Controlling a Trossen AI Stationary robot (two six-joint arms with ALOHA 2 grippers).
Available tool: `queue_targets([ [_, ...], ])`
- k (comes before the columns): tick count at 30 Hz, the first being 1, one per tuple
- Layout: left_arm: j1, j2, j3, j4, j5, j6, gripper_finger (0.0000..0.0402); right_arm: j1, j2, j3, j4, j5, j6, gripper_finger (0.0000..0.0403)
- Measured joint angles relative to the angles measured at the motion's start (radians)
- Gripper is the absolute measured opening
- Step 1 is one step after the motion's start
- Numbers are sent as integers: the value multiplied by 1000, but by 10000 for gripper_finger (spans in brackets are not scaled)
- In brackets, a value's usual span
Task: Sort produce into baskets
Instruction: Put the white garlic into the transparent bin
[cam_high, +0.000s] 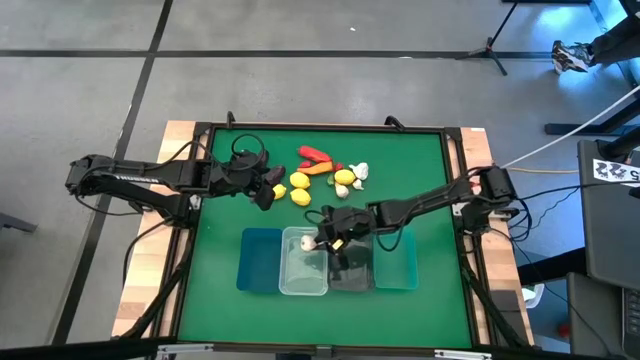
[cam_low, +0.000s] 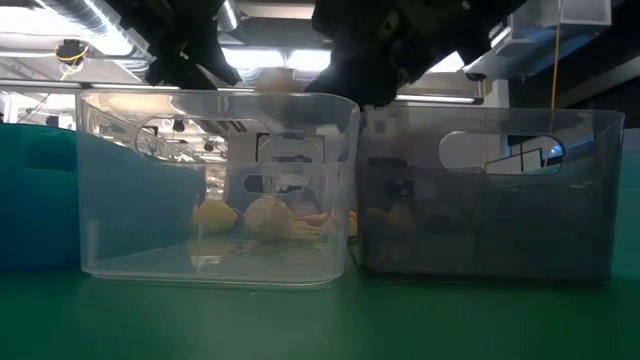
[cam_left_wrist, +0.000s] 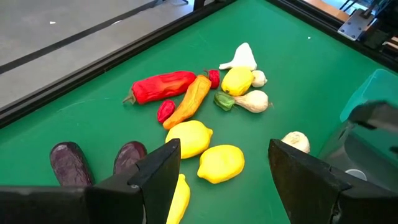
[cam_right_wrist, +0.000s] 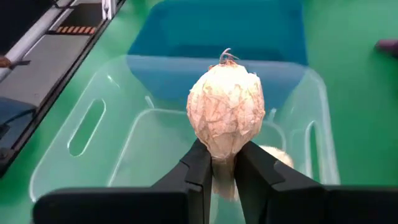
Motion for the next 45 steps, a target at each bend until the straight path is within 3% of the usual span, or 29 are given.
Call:
queue_targets([
  [14, 0, 0, 0, 0, 0, 0, 237, 0, 106, 193, -243, -12, -54, 56],
  [26, 0, 0, 0, 2, 0, 0, 237, 0, 163, 293, -312, -22, -125, 56],
  [37, 5, 0, 1, -1, -1, 0, 237, 0, 251, 475, -540, -64, -231, 56],
  [45, 5, 0, 1, -1, -1, 4, 237, 0, 252, 480, -573, -79, -260, 56],
])
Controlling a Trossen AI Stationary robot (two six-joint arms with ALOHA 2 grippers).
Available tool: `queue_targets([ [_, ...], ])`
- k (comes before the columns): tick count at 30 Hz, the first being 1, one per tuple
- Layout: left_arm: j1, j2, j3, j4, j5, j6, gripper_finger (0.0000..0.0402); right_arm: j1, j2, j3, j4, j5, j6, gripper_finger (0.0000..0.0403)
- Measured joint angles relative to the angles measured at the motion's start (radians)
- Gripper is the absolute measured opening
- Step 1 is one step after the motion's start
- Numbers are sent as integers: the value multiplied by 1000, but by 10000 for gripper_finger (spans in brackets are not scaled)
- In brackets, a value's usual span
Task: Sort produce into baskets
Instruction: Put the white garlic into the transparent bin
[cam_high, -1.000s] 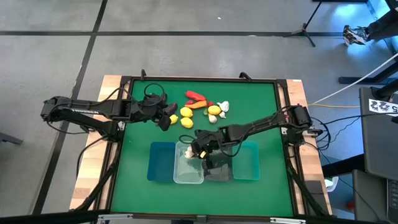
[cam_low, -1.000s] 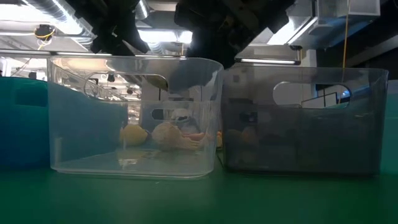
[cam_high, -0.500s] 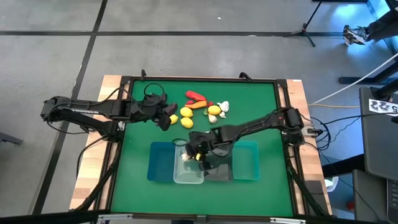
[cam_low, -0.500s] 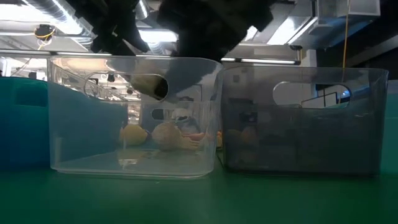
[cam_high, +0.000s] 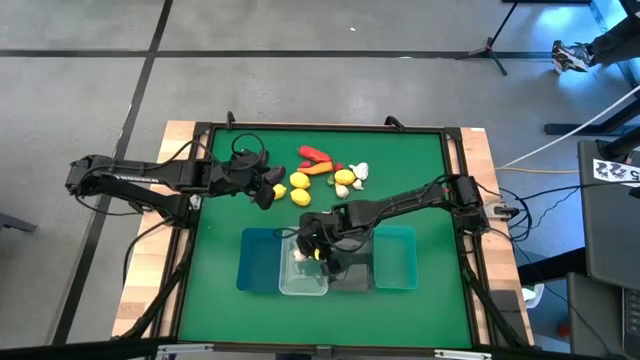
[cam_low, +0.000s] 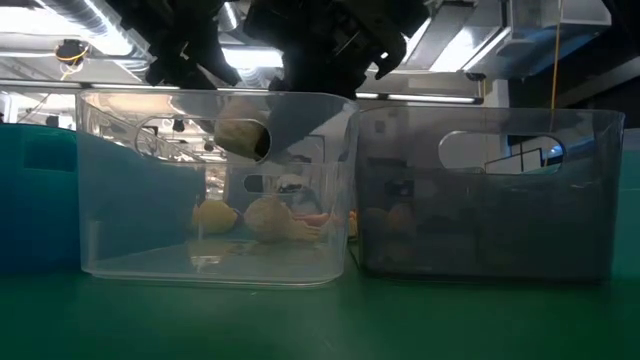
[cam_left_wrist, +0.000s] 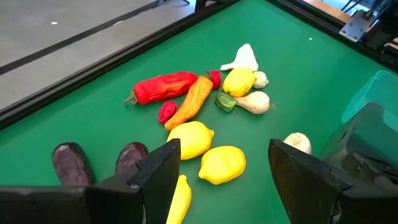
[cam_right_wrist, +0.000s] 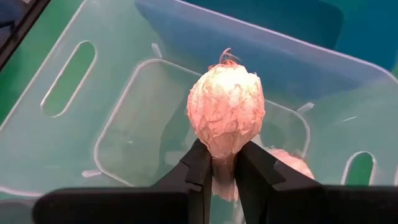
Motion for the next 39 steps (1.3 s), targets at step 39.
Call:
queue_targets([
  [39, 0, 0, 0, 20, -7, 15, 237, 0, 161, 313, -318, -16, -231, 56],
])
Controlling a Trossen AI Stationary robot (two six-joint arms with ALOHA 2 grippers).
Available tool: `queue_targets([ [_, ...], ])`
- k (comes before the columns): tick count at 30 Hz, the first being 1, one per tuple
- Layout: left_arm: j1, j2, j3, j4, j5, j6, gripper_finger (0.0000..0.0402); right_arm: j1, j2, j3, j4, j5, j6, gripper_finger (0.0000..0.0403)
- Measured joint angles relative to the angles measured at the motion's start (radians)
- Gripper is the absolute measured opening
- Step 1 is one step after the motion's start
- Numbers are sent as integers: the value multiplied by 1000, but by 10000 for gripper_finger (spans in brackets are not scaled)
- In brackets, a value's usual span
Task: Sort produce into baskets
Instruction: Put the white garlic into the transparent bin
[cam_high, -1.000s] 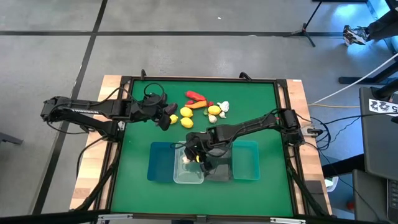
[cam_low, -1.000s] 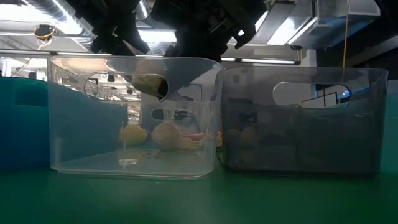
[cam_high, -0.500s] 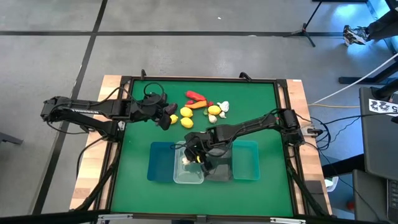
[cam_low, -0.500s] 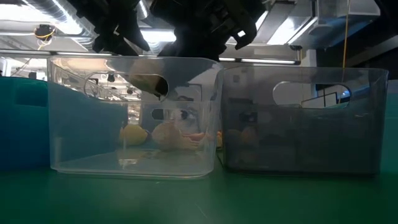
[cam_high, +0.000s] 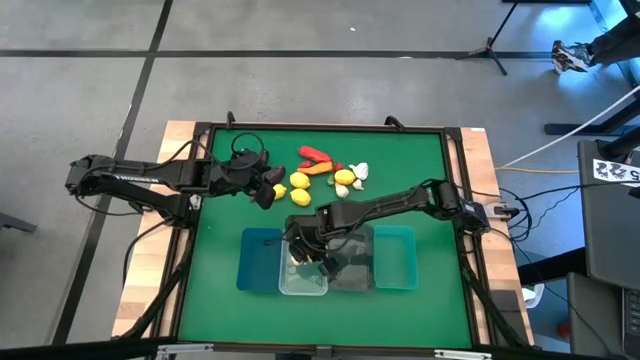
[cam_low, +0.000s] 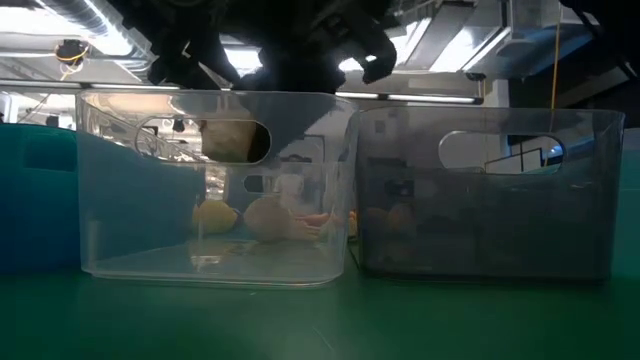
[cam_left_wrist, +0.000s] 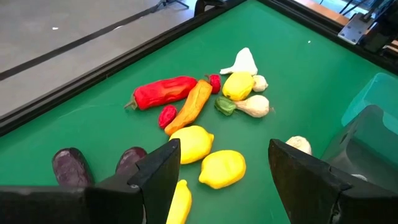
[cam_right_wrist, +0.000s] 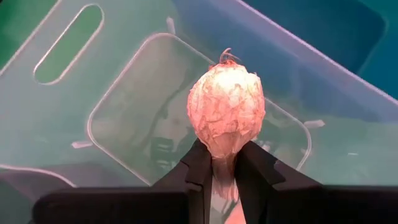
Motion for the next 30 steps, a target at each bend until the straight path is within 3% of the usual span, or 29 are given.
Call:
queue_targets([
  [13, 0, 0, 0, 4, 0, -1, 237, 16, 35, 18, -2, -11, -56, 55],
  [30, 0, 0, 0, 4, 0, 0, 237, 5, 69, 27, -5, -105, -29, 56],
])
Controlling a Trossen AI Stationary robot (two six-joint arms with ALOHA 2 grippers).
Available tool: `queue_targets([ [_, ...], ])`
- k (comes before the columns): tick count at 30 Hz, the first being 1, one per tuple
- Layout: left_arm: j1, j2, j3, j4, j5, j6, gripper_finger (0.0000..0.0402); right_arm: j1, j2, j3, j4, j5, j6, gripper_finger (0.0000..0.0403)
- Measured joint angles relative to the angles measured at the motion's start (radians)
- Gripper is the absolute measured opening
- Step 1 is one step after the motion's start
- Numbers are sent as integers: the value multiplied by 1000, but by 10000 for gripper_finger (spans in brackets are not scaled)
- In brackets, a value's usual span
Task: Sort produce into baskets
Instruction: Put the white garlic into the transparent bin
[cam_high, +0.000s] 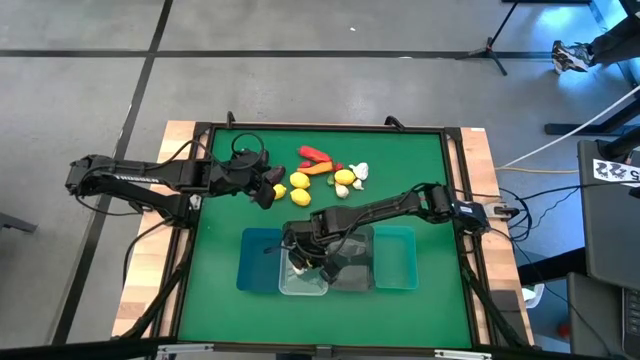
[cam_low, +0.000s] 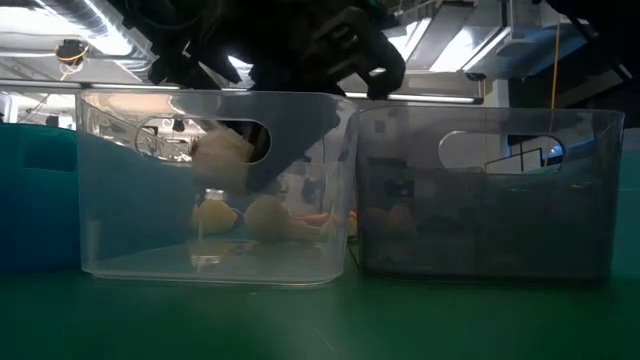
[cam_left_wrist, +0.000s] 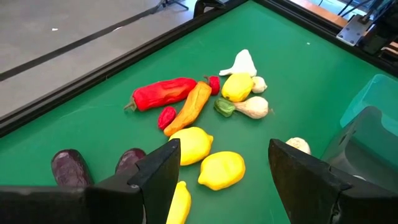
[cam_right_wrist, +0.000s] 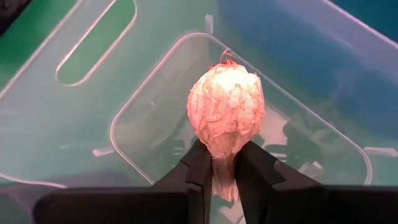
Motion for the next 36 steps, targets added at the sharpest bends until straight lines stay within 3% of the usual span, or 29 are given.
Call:
queue_targets([
  [6, 0, 0, 0, 0, 0, 0, 237, 0, 0, 0, -3, 5, 7, 59],
  [14, 0, 0, 0, -1, 0, 1, 237, 0, 0, 0, -4, 7, 24, 107],
  [20, 0, 0, 0, -6, 0, 1, 237, 0, 0, 0, -2, 18, 25, 116],
  [26, 0, 0, 0, -7, 0, 1, 237, 0, -33, 0, -23, 131, -10, 117],
  [30, 0, 0, 0, -9, 0, 2, 237, -5, -70, 36, -115, 234, -32, 118],
  [36, 0, 0, 0, -9, 0, 1, 237, -56, -135, 89, -297, 235, -13, 118],
])
